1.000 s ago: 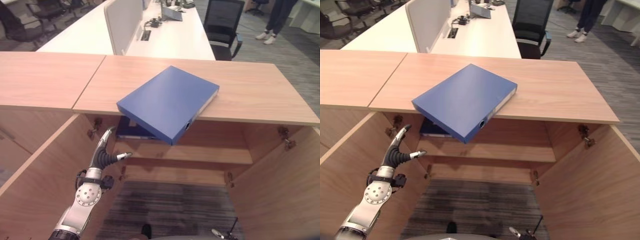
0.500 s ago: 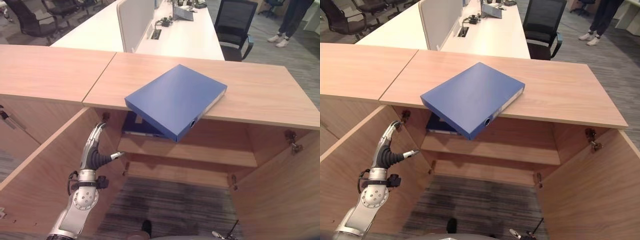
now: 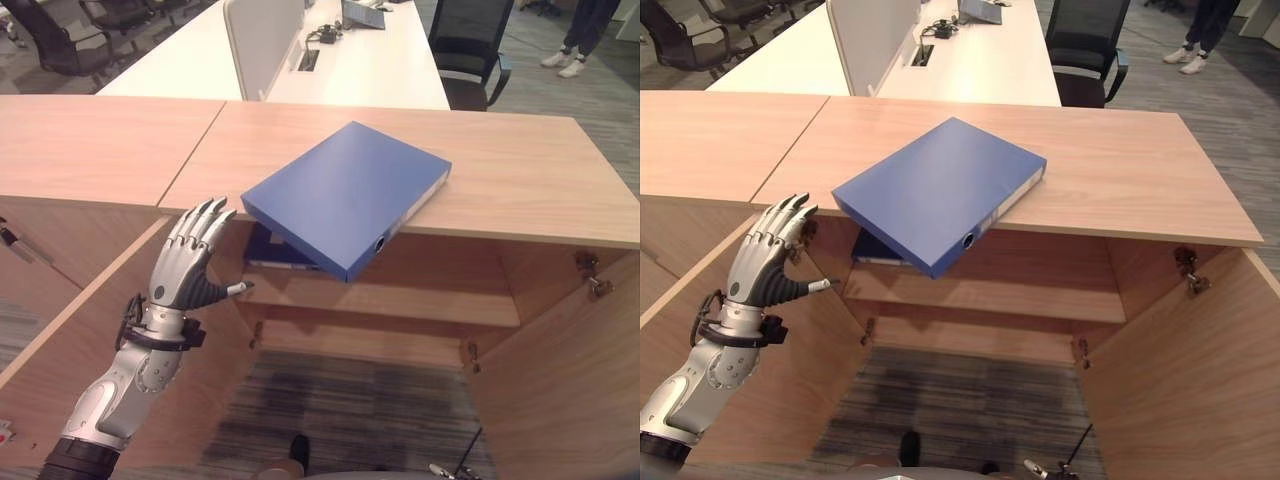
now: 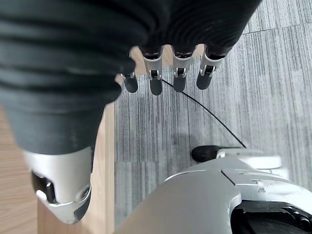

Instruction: Put the empty folder in the office cabinet

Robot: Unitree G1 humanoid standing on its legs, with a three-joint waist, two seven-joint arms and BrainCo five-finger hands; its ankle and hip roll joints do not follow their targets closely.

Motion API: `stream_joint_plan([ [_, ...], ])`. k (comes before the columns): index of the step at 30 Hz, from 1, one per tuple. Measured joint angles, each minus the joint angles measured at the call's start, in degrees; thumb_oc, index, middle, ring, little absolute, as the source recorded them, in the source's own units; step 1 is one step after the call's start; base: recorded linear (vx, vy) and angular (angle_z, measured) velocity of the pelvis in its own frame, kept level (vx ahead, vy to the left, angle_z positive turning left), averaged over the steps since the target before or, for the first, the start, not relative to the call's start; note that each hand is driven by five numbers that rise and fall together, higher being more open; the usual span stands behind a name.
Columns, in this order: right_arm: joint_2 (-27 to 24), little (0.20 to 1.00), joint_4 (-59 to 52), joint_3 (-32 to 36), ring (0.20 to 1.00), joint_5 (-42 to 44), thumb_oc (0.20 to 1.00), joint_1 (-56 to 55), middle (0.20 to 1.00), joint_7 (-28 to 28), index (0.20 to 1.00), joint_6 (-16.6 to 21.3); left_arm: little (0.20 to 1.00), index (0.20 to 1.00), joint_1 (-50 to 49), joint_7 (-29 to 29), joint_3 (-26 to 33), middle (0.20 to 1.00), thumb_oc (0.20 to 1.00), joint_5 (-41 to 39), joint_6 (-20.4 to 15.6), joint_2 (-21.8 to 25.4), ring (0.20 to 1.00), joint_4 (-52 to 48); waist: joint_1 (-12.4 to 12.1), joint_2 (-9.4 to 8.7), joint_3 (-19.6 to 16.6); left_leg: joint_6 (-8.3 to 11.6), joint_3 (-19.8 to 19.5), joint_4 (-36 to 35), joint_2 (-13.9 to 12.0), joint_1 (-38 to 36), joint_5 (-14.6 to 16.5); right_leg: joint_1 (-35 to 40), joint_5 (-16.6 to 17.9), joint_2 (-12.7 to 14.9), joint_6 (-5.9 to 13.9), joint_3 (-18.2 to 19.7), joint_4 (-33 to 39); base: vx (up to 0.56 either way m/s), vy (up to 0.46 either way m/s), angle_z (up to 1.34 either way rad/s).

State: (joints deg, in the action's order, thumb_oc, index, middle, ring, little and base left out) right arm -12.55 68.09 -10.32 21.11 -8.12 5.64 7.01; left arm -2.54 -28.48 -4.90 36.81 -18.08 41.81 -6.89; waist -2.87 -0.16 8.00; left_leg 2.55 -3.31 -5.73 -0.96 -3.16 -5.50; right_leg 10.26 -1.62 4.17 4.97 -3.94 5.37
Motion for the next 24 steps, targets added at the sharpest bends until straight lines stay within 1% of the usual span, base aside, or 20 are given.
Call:
stream_joint_plan([
  [2, -0.1, 1.0, 0.0, -0.3, 1.0, -0.3, 1.0, 0.0, 1.0, 0.0, 1.0, 0.0, 1.0, 1.0, 1.4, -0.1, -0.9, 1.0, 1.0, 1.1, -0.1, 4.2, 1.0, -0.5, 0.4, 0.24, 0.0, 0.01, 0.1, 0.0, 0.0, 0.0, 0.0, 0.0, 0.0, 0.0, 0.0, 0.0, 0.0, 0.0, 0.0, 0.0],
  [3, -0.2, 1.0, 0.0, -0.5, 1.0, -0.3, 1.0, 0.0, 1.0, 0.0, 1.0, 0.1, 1.0, 1.0, 2.6, -0.5, -1.0, 1.0, 1.0, 3.2, -0.1, 7.5, 1.0, -1.7, 0.7, 0.34, 0.0, 0.0, 0.2, 0.0, 0.0, 0.0, 0.0, 0.2, 0.0, 0.0, -0.01, 0.1, 0.0, 0.01, 0.014, -0.05],
  [4, -0.2, 1.0, 0.1, -0.6, 1.0, -0.3, 1.0, -0.1, 1.0, 0.0, 1.0, 0.1, 1.0, 1.0, 3.7, -1.3, -1.0, 1.0, 1.0, 4.4, 0.0, 9.0, 1.0, -2.8, 0.8, 0.54, -0.2, 0.0, 0.3, 0.0, 0.0, -0.2, 0.0, 0.3, 0.3, 0.1, -0.27, 0.2, 0.0, 0.01, 0.02, -0.05],
  [6, -0.4, 1.0, 0.1, -0.7, 1.0, -0.3, 1.0, 0.0, 1.0, 0.0, 1.0, 0.4, 1.0, 1.0, 6.6, -2.0, -2.3, 1.0, 1.0, 7.0, -0.1, 10.4, 1.0, -4.3, 1.0, 1.04, -0.6, 0.0, 0.6, 0.0, 0.0, -0.2, 0.0, 0.0, 0.3, 0.1, -0.26, 0.2, 0.0, 0.01, 0.018, -0.06],
  [7, -0.7, 1.0, 0.1, -0.7, 1.0, -0.3, 1.0, 0.0, 1.0, 0.0, 1.0, 0.4, 1.0, 1.0, 7.7, -2.3, -3.3, 1.0, 1.0, 7.5, -0.1, 10.4, 1.0, -4.6, 1.0, 1.33, -0.8, 0.0, 0.6, 0.0, 0.0, -0.2, 0.0, 0.0, 0.3, 0.1, -0.22, 0.2, 0.0, 0.01, 0.015, -0.06],
  [8, -0.7, 1.0, 0.1, -0.7, 1.0, -0.3, 1.0, 0.1, 1.0, 0.0, 1.0, 0.5, 1.0, 1.0, 7.8, -2.5, -4.3, 1.0, 1.0, 7.7, -0.2, 10.4, 1.0, -4.6, 1.4, 1.59, -1.0, 0.0, 0.7, 0.0, 0.0, -0.3, 0.0, 0.2, 0.4, 0.1, -0.3, 0.4, 0.0, 0.0, 0.0, 0.0],
  [10, -0.8, 1.0, 0.1, -0.7, 1.0, -0.3, 1.0, 0.2, 1.0, 0.0, 1.0, 0.5, 1.0, 1.0, 7.8, -2.4, -4.6, 1.0, 1.0, 9.5, -0.3, 10.4, 1.0, -4.6, 2.3, 1.61, -1.0, 0.0, 0.8, 0.0, -0.1, -0.4, 0.0, 0.3, 0.4, 0.0, -0.37, 0.4, 0.0, 0.0, 0.009, -0.02],
  [14, -0.9, 1.0, 0.2, -0.7, 1.0, -0.3, 1.0, 0.1, 1.0, 0.0, 1.0, 0.5, 1.0, 1.0, 8.5, -2.1, -5.1, 1.0, 1.0, 9.9, -0.1, 10.5, 1.0, -4.4, 2.4, 1.55, -1.0, 0.03, 1.2, 0.0, -0.2, -0.3, 0.0, -0.1, 0.5, 0.0, -0.32, 0.8, 0.0, 0.01, 0.011, -0.05],
  [16, -0.8, 1.0, 0.1, -0.7, 1.0, -0.3, 1.0, 0.2, 1.0, -0.1, 1.0, 0.6, 1.0, 1.0, 9.7, -1.8, -6.9, 1.0, 1.0, 9.9, -0.1, 10.6, 1.0, -4.4, 2.5, 1.48, -1.1, 0.02, 1.3, 0.0, -0.2, -0.2, 0.0, -0.2, 0.6, 0.1, -0.31, 0.8, 0.0, 0.0, 0.0, 0.0],
  [17, -0.8, 1.0, 0.1, -0.7, 1.0, -0.3, 1.0, 0.2, 1.0, -0.1, 1.0, 0.6, 1.0, 1.0, 9.7, -1.8, -6.9, 1.0, 1.0, 9.9, -0.1, 10.6, 1.0, -4.4, 2.5, 1.48, -1.1, 0.02, 1.3, 0.0, -0.2, -0.2, 0.0, -0.2, 0.6, 0.1, -0.31, 0.8, 0.0, 0.0, 0.0, 0.0],
  [18, -0.8, 1.0, 0.1, -0.7, 1.0, -0.2, 1.0, 0.2, 1.0, -0.1, 1.0, 0.5, 1.0, 1.0, 10.4, -1.7, -8.8, 1.0, 1.0, 9.9, -0.2, 10.4, 1.0, -4.4, 2.4, 1.42, -1.1, 0.02, 1.3, 0.0, -0.2, -0.2, 0.0, -0.2, 0.6, 0.0, -0.31, 0.9, 0.0, 0.0, 0.0, 0.0],
  [24, -0.8, 1.0, 0.1, -0.7, 1.0, -0.2, 1.0, 0.3, 1.0, 0.0, 1.0, 0.5, 1.0, 1.0, 10.5, -0.7, -9.2, 1.0, 1.0, 9.9, -0.1, 10.1, 1.0, -3.4, 2.7, 0.81, -1.6, 0.02, 1.5, 0.0, -0.2, -0.2, 0.0, -0.3, 0.6, 0.0, -0.32, 1.3, 0.0, 0.0, 0.002, -0.01],
])
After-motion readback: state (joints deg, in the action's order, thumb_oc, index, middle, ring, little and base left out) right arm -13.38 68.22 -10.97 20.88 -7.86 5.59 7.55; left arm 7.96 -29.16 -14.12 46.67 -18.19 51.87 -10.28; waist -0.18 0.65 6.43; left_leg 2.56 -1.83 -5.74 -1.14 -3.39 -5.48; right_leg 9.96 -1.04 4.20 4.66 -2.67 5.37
